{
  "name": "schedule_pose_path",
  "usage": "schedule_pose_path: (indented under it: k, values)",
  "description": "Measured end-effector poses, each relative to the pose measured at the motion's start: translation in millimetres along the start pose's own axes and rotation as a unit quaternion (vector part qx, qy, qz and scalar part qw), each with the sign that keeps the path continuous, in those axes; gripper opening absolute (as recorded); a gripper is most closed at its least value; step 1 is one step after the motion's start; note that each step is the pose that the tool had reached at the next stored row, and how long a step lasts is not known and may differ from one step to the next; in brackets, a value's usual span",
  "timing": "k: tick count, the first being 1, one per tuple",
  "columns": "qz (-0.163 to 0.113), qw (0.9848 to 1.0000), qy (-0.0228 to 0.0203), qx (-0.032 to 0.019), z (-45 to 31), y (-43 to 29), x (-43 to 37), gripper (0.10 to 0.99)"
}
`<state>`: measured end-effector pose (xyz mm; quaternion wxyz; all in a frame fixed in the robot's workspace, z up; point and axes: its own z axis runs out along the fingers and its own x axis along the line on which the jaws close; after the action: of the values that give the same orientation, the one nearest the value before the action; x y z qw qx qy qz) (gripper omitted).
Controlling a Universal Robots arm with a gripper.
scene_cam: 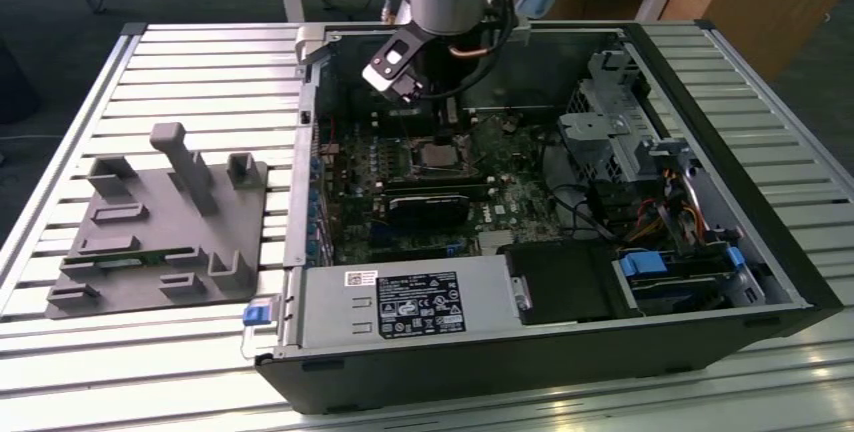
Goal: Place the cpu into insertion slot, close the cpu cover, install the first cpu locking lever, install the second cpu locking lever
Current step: 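Close the cpu cover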
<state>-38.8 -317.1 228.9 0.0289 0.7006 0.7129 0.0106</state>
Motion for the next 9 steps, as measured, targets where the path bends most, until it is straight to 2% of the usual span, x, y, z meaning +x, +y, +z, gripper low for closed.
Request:
schedule_pose_path:
  k: [4, 9]
  values:
    - [0.0, 1.0, 0.0, 0.0, -10.3, 0.4, -0.3, 0.106]
    - [0.0, 1.0, 0.0004, 0.0, -29.4, 1.2, -0.8, 0.106]
